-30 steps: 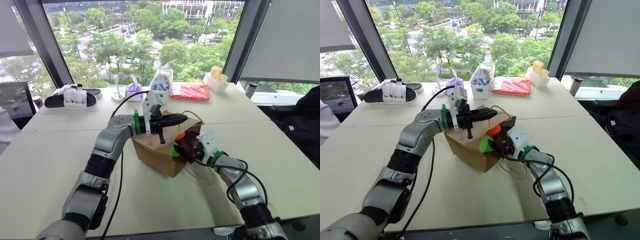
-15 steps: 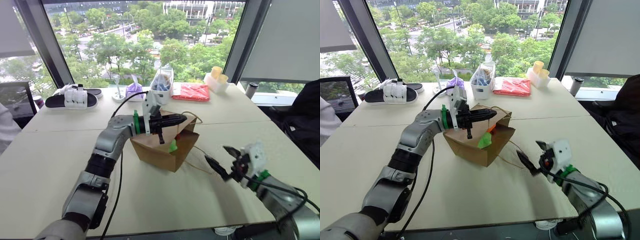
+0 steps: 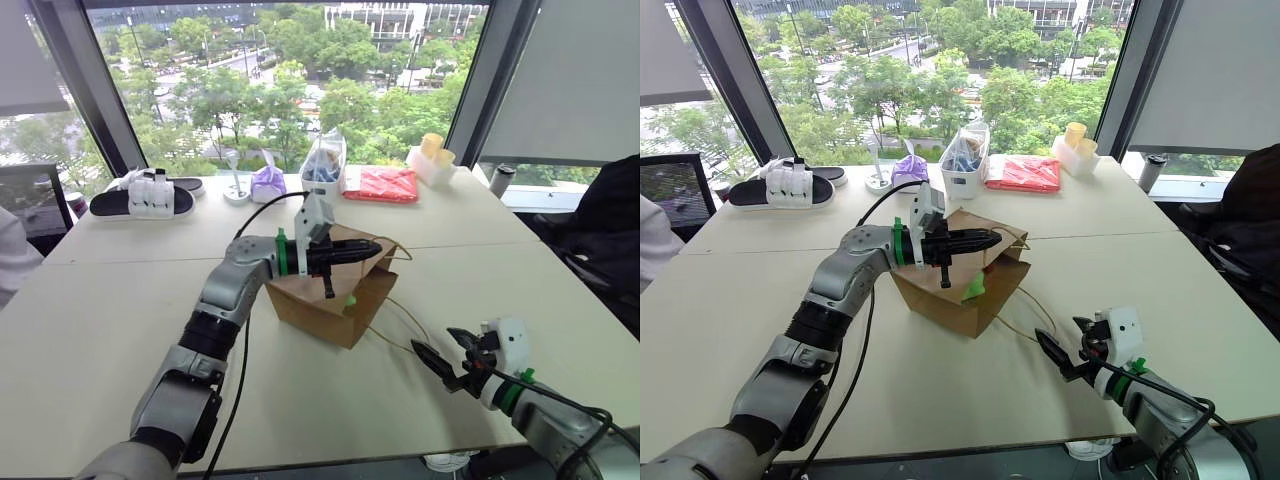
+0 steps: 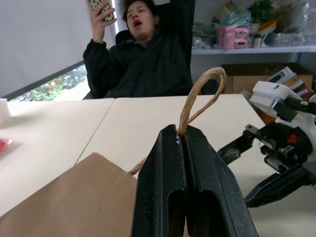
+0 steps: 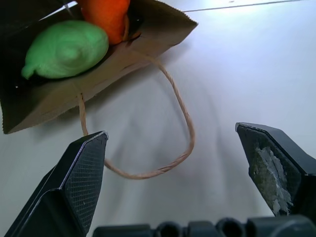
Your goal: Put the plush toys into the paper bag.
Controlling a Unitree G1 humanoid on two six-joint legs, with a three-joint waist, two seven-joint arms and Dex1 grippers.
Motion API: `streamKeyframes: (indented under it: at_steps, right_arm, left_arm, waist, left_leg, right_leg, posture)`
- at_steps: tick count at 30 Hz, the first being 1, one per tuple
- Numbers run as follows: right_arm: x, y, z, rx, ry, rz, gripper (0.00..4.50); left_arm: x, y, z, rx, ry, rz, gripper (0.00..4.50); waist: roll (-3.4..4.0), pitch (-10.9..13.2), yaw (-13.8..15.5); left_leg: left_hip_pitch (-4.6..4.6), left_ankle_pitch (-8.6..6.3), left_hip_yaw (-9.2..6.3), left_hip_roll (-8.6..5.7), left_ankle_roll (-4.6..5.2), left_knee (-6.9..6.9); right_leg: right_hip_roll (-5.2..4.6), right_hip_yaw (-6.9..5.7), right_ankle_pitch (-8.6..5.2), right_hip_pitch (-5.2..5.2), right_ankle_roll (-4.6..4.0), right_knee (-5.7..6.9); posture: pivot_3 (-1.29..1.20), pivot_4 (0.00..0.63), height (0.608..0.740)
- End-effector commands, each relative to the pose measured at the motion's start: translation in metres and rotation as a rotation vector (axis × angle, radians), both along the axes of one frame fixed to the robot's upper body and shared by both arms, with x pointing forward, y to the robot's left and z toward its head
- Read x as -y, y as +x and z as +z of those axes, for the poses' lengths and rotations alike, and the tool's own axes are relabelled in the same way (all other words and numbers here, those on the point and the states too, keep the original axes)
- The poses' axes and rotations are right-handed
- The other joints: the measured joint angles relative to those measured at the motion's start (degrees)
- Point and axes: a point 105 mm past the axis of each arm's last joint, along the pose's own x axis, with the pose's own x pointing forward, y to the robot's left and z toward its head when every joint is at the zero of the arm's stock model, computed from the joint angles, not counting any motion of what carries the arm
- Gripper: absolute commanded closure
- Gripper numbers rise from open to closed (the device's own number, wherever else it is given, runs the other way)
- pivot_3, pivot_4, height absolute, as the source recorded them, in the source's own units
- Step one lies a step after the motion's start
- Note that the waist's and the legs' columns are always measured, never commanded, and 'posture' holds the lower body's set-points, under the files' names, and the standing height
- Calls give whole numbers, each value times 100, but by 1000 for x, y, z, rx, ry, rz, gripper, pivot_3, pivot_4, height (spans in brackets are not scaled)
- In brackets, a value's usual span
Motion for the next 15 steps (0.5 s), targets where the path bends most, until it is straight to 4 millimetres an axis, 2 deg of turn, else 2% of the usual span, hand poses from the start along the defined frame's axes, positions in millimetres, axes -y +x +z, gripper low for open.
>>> streamKeyframes:
  at_steps: [1, 10, 13, 15]
  right_arm:
    - [-5, 6, -3, -13, 11, 2, 11]
    - [-8, 16, -19, -129, 85, -13, 11]
    - [-8, 21, -23, -158, 105, -38, 867]
    - [-11, 20, -23, -172, 111, -21, 1692]
  left_arm:
    - [0, -3, 16, 40, -36, -5, 4500]
    - [-10, -1, 29, 2, -92, 23, 4500]
    - [-10, -2, 29, 5, -92, 24, 4500]
    - [-10, -2, 29, 5, -94, 25, 4500]
  waist:
    - [0, 0, 2]
    - [0, 0, -2]
    - [-1, -1, -9]
    - [-1, -1, -8]
  left_leg:
    - [0, 0, 0, 0, 0, 0]
    - [0, 0, -2, 0, 0, -1]
    - [1, 0, -2, 1, 0, -1]
    - [1, 0, -2, 2, 0, -1]
  right_leg:
    - [0, 0, 0, 0, 0, 0]
    - [0, -1, 0, 0, 0, 0]
    - [1, -1, 0, -1, 0, 1]
    - [1, -1, 0, -1, 0, 1]
  posture:
    - [0, 150, 740]
    - [0, 150, 740]
    - [0, 150, 740]
    - [0, 150, 740]
